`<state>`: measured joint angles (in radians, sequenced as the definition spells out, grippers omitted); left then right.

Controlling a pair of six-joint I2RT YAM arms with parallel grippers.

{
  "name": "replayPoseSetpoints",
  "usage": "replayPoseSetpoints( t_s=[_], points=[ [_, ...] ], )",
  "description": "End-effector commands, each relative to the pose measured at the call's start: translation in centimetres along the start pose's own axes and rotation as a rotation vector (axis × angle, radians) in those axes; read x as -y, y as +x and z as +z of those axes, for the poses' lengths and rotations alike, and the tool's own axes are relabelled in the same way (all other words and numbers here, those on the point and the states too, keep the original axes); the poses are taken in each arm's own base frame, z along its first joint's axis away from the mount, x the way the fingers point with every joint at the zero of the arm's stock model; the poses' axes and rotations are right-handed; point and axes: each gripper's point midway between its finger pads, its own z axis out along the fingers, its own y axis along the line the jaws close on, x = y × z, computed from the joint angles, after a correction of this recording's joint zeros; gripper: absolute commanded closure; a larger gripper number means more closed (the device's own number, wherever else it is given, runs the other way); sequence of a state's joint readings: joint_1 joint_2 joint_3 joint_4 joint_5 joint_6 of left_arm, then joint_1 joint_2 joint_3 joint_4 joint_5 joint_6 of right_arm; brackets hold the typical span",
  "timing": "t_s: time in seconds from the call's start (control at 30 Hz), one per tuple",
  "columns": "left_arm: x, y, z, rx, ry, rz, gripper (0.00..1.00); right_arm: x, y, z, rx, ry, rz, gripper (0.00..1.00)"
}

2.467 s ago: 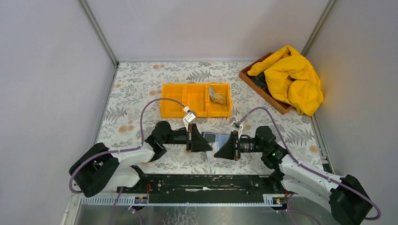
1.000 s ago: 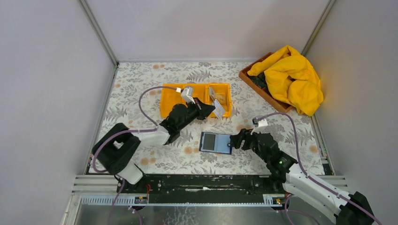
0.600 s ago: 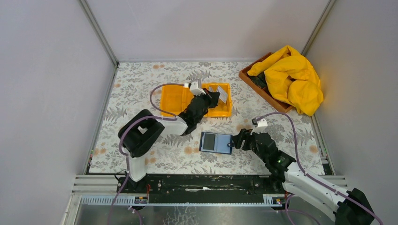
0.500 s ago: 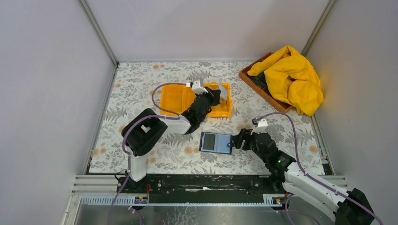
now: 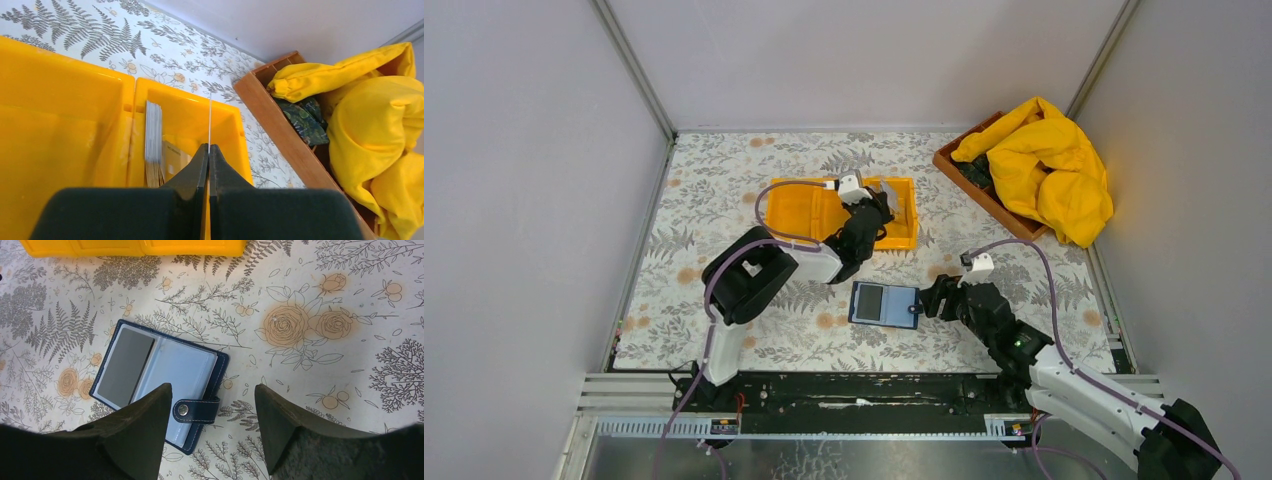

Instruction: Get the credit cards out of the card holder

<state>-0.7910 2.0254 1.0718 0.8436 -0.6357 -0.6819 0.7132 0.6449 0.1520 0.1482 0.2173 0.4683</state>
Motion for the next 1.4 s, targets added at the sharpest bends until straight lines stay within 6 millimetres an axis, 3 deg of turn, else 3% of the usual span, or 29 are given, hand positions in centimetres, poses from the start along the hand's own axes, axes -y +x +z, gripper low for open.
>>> replayPoseSetpoints(
  t_s=[0.0, 0.63, 0.97, 1.37],
  points=[
    [-0.6, -0.9, 1.0, 0.063, -0.066, 0.021, 1.0, -0.4, -1.4, 0.2, 0.049, -0.006, 0.019, 0.32],
    [-3.4, 1.6, 2.4, 0.013, -0.15, 0.065, 1.0, -0.3, -1.1, 0.4, 0.037, 0.001, 0.014, 0.32],
    [-3.4, 2.1, 2.7, -0.013, -0.137, 0.06, 0.86, -0.3, -1.0, 0.4, 0.034, 0.001, 0.011, 0.32],
    [-2.5, 0.8, 1.7, -0.012, -0.093, 0.039, 0.75, -0.3, -1.1, 0.4, 0.035, 0.001, 0.011, 0.32]
  ],
)
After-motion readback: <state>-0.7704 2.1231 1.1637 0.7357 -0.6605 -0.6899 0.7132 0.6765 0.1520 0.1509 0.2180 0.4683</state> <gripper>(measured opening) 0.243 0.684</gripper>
